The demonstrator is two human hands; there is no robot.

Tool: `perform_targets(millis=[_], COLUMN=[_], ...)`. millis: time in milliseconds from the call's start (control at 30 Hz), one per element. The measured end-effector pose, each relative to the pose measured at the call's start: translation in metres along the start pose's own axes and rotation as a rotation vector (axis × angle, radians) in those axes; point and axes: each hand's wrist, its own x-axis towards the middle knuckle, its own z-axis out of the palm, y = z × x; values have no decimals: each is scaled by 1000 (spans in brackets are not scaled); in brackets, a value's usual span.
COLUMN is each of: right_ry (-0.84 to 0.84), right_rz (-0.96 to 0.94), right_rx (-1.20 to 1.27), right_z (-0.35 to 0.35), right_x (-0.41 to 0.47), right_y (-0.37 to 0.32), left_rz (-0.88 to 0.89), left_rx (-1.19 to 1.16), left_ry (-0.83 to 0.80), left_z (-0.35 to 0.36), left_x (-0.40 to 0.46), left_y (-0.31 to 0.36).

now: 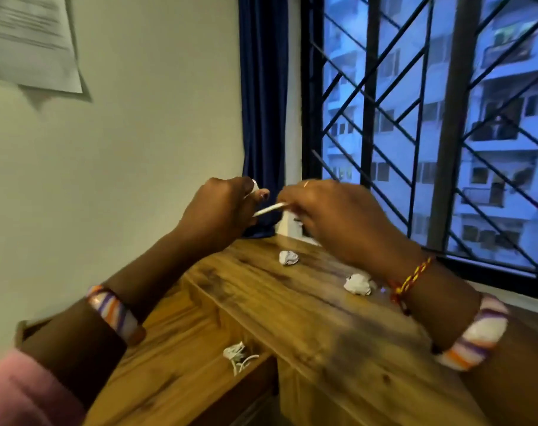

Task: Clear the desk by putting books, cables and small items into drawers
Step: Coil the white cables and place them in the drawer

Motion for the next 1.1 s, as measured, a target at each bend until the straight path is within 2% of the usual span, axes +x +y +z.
perform_targets(millis=[67, 133, 233, 300, 367, 433, 467, 500, 567, 600, 633, 667, 733, 867, 967, 1000, 1100], right_ry=[44, 66, 68, -4, -99, -145, -135, -96, 14, 59, 89, 102, 117, 152, 141, 130, 184], right_rz=[27, 46, 122, 129, 79, 9, -13, -23, -43, -68, -92, -95, -36, 156, 267, 275, 250], right_rx=[10, 11, 55, 52, 39, 66, 86, 103, 122, 123, 134, 170, 293, 728, 1279, 1388, 1369], right_z=[-10, -18, -27, -30, -36, -41, -45, -49, -59, -64, -67, -70, -76, -78, -76, -75, -74], right_x=[0, 1, 5, 9, 8, 7, 7, 7, 8, 9, 8, 6, -1, -13, -20, -21, -18], right_y=[-7, -19, -46, -66, -106, -139, -155, -169, -192, -204, -215, -226, -243, -269, -287, -293, -308], left_rz=[-97, -125, -147, -300, -443, -480, -464, -440, -311, -255, -239, -250, -311, -408, -459, -511, -723], left_rx=[-448, -755, -1136, -1406, -1554, -1466, -1299, -1017, -399, -200, -109, -111, -260, -608, -855, -921, -1102], left_ry=[-277, -377, -234, -74, 143, 362, 426, 468, 459, 416, 341, 251, 78, -115, -101, -73, 7], left_z=[-31, -59, -89, -101, -118, -131, -136, -140, -148, -157, -166, -176, -193, -219, -231, -236, -242], left_x=[-21, -39, -51, -50, -57, -64, -70, -79, -102, -116, -129, -143, -167, -206, -219, -220, -224], left_y=[11, 24, 39, 47, 48, 42, 39, 35, 27, 23, 19, 15, 12, 24, 31, 32, 35])
